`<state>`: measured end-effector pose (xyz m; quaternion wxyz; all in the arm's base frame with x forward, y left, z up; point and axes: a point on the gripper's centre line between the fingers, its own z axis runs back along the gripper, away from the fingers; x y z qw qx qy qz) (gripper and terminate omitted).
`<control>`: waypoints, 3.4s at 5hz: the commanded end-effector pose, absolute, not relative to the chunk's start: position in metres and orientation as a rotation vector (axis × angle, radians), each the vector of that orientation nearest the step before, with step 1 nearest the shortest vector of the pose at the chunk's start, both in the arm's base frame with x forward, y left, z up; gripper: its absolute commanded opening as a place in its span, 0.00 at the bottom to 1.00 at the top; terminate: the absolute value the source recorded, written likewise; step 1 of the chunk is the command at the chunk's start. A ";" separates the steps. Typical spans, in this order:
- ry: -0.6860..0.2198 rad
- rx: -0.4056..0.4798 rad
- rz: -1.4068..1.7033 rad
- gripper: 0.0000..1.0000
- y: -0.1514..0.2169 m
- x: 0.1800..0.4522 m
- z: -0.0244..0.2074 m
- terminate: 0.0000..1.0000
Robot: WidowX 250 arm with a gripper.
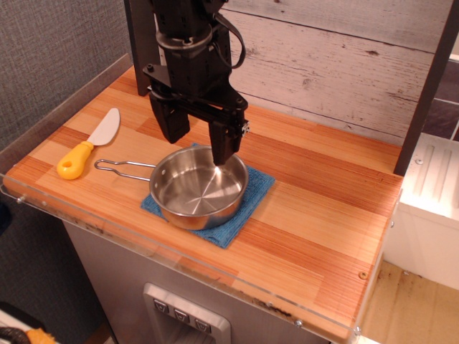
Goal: Put the potato in the pan
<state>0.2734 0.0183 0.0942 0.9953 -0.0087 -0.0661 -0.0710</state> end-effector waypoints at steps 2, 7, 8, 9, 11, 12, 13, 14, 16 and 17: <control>-0.173 -0.056 -0.137 1.00 0.035 0.294 0.103 0.00; -0.132 0.048 -0.070 1.00 0.113 0.362 0.078 0.00; -0.121 0.071 -0.043 1.00 0.124 0.365 0.071 0.00; -0.124 0.080 -0.007 1.00 0.141 0.366 0.066 0.00; -0.093 0.083 0.013 1.00 0.146 0.368 0.043 0.00; -0.102 0.077 0.019 1.00 0.140 0.368 0.039 0.00; -0.105 0.081 0.019 1.00 0.136 0.369 0.037 0.00; -0.107 0.075 0.025 1.00 0.133 0.369 0.035 0.00; -0.098 0.061 0.039 1.00 0.133 0.370 0.028 0.00; -0.099 0.070 0.042 0.00 0.133 0.371 0.025 0.00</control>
